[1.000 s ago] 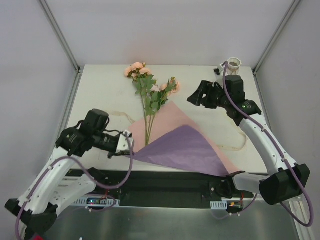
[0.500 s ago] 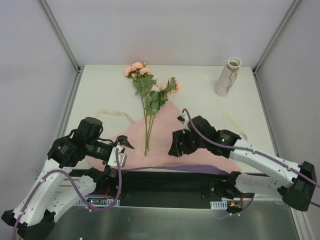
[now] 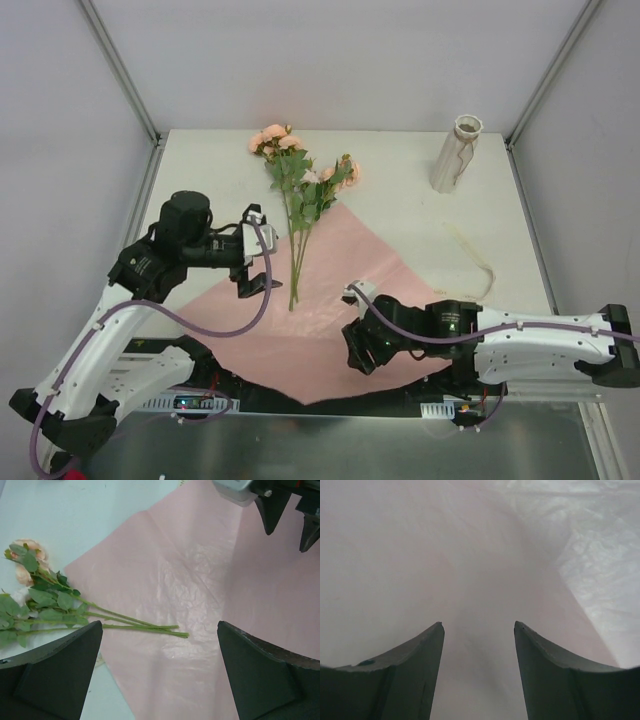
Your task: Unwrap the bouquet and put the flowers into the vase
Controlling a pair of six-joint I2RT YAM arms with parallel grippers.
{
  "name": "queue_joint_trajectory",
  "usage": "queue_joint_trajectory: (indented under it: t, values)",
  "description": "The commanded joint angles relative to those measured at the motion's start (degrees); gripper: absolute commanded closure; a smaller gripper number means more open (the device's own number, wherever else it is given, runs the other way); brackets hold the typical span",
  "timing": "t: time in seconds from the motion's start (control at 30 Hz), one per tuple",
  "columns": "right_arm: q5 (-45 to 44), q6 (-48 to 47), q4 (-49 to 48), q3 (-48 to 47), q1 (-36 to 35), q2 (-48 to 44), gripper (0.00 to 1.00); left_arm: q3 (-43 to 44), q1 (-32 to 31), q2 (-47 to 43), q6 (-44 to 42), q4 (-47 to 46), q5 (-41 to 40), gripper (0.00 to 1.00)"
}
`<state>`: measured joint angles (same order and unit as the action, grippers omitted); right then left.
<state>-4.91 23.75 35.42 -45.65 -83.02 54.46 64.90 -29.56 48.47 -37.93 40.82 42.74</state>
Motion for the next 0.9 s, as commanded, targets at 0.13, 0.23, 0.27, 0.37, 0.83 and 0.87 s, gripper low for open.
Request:
queue_joint_trajectory:
  t: [0.13, 0.23, 0.27, 0.37, 0.83, 0.87]
  values:
    - [-25.76, -4.22, 14.51, -13.75, 13.87, -0.49, 0.33, -5.13, 0.12, 2.42, 4.27, -4.25, -1.78, 0.01]
    - [-23.14, -10.02, 10.21, -19.73, 30.03, -0.14, 0.33, -6.8, 0.12, 2.95, 3.66, -4.52, -5.82, 0.01]
    - [-21.74, -11.25, 7.15, -21.22, 33.77, 1.86, 0.33, -7.24, 0.12, 2.77, 3.48, -4.69, -6.52, 0.01]
    - [-19.35, -15.39, 2.66, -28.69, 46.08, 8.96, 0.28, -9.44, 0.12, 1.63, 2.87, -5.13, -9.16, 0.01]
    - [-14.79, -16.37, -5.79, -51.11, 74.66, 36.59, 0.12, -15.16, 0.12, -1.97, 1.55, -5.22, -14.09, 0.01]
    - [-13.91, -15.49, -6.41, -51.38, 75.63, 36.86, 0.13, -15.33, 0.21, -1.97, 1.46, -5.22, -14.0, 0.01]
